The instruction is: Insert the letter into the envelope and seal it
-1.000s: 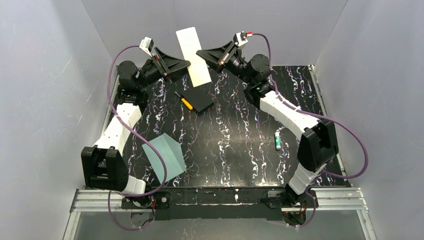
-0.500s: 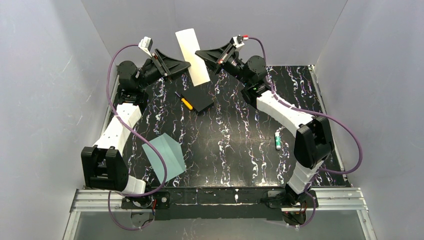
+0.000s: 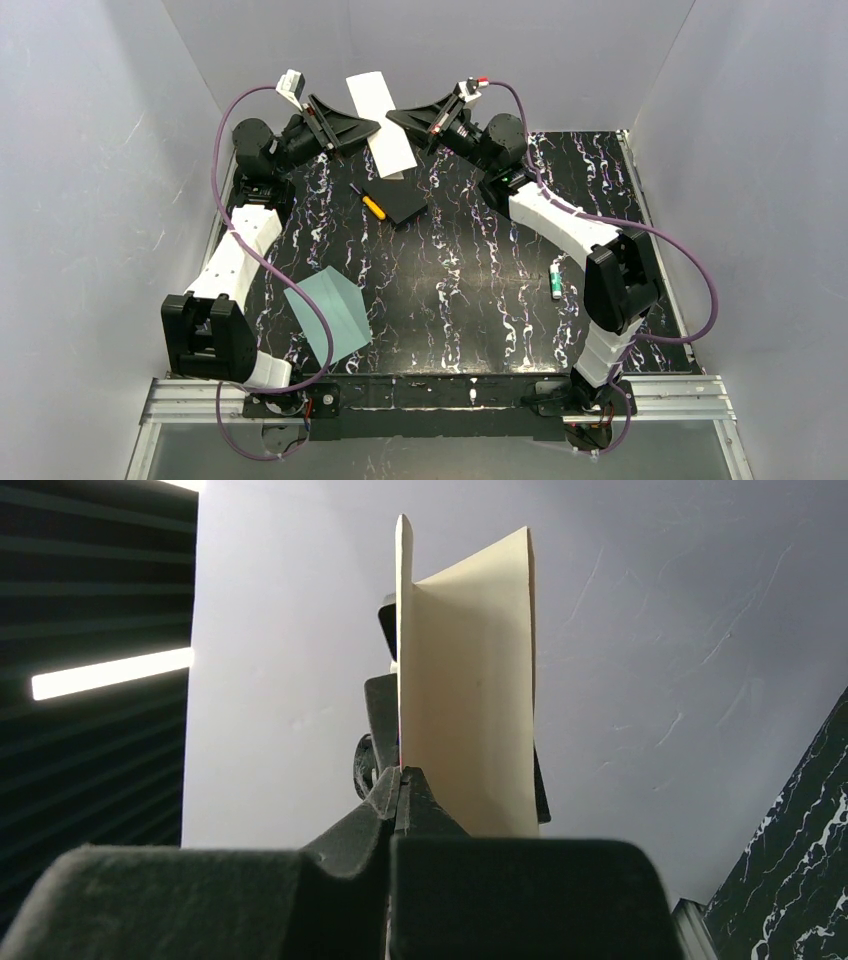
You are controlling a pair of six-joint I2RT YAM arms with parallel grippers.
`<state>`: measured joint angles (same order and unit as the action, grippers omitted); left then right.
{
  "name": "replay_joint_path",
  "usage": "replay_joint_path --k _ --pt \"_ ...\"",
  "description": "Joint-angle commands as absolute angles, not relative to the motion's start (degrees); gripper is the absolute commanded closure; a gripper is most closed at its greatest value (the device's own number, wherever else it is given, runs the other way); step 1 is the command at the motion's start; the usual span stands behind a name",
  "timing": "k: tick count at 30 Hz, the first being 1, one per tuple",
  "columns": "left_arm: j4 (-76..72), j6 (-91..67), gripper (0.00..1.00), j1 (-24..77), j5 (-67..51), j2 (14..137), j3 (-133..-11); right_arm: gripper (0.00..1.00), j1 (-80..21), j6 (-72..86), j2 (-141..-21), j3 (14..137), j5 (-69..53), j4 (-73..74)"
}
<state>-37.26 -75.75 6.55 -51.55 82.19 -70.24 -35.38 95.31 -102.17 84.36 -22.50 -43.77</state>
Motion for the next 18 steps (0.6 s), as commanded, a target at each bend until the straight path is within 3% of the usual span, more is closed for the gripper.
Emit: replay_joint_path --k 1,9,15,18 --pt "-38.76 -76.21 0.6 6.55 -53.11 80.29 -72.44 0.99 -35.7 93.45 -102.26 87.2 -22.87 -44.79" --pt "-38.76 -76.91 0.75 6.51 -53.06 81.04 -72.46 0.99 -36.28 83.33 -102.83 89.82 -24.74 -36.22" --pt "-38.76 -76.38 0.98 6.5 -53.94 81.66 -71.94 0.99 -36.47 75.44 -101.29 90.99 -24.22 -30.31" --pt "-38.76 -76.32 1.0 6.42 -54.12 81.64 -71.2 0.99 -36.47 72.39 -100.28 92.12 -23.7 -27.67"
